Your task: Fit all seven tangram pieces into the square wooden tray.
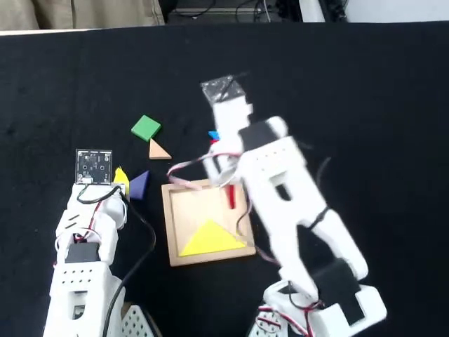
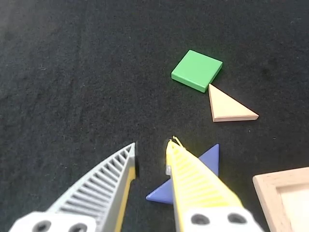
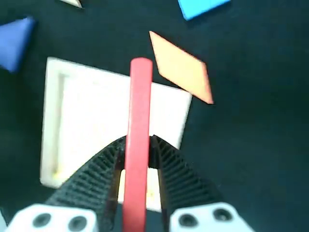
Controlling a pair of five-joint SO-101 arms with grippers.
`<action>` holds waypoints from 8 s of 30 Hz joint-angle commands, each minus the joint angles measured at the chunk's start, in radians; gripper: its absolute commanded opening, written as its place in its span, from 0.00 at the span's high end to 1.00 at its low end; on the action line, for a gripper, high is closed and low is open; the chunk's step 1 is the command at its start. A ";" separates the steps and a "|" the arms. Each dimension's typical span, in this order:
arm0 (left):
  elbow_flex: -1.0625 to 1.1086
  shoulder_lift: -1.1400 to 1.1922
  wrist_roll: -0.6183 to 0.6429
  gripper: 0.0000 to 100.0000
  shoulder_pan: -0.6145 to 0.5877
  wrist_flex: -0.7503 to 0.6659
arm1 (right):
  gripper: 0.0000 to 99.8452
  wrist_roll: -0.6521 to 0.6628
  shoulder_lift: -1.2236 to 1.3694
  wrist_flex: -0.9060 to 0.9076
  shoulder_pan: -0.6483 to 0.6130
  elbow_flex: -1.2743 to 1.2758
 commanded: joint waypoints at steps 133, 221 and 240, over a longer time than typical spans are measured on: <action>-0.137 -0.011 -0.135 0.89 -0.780 0.497 | 0.78 0.390 0.636 -0.035 -0.548 -0.357; -0.820 1.026 -0.149 0.74 0.039 0.715 | 0.95 0.328 -0.090 -0.287 0.427 0.259; -0.828 0.818 -0.112 0.66 0.019 0.847 | 0.95 0.328 -0.090 -0.285 0.427 0.260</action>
